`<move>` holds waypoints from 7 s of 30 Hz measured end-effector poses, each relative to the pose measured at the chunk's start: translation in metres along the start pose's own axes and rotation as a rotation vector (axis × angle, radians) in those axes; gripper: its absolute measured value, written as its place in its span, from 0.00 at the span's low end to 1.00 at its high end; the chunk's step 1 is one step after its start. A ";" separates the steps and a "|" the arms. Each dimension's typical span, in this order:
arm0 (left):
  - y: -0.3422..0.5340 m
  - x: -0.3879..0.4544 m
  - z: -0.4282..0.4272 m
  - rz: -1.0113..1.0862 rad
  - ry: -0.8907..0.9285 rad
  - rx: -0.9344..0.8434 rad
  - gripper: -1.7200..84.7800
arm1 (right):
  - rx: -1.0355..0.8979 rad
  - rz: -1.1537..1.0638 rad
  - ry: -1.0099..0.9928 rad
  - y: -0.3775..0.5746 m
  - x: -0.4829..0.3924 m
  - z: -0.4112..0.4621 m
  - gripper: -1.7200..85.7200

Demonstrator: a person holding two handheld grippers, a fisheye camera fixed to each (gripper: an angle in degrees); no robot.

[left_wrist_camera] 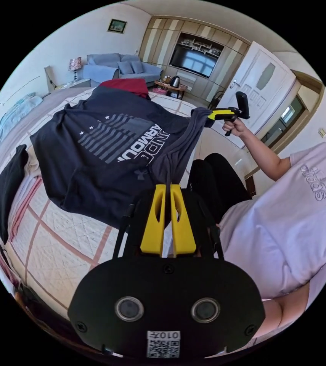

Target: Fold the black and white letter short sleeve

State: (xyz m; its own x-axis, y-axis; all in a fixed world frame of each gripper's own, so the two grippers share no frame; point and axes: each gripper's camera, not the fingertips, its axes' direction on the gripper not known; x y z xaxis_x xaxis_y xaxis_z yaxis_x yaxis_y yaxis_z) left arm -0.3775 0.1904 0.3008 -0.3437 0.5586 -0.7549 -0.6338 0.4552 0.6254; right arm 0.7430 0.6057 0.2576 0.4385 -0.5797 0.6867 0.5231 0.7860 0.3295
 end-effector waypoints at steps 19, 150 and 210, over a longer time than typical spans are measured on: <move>0.022 0.077 -0.040 0.244 -0.054 -0.143 0.02 | -0.160 -0.206 0.014 0.025 -0.054 -0.058 0.06; 0.000 -0.108 -0.148 -0.212 -0.280 -0.048 0.07 | -0.147 0.200 0.175 -0.118 0.184 -0.013 0.11; -0.381 -0.397 -0.079 -0.563 -0.497 -0.206 0.19 | -0.164 0.302 0.447 -0.438 0.333 0.160 0.12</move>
State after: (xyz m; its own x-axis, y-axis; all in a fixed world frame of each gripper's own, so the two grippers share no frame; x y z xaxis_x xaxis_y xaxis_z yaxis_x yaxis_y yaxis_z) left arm -0.0545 -0.2593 0.3470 0.3885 0.5490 -0.7400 -0.7532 0.6519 0.0882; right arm 0.5431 0.1024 0.4453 0.8347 -0.3966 0.3820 0.4173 0.9083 0.0311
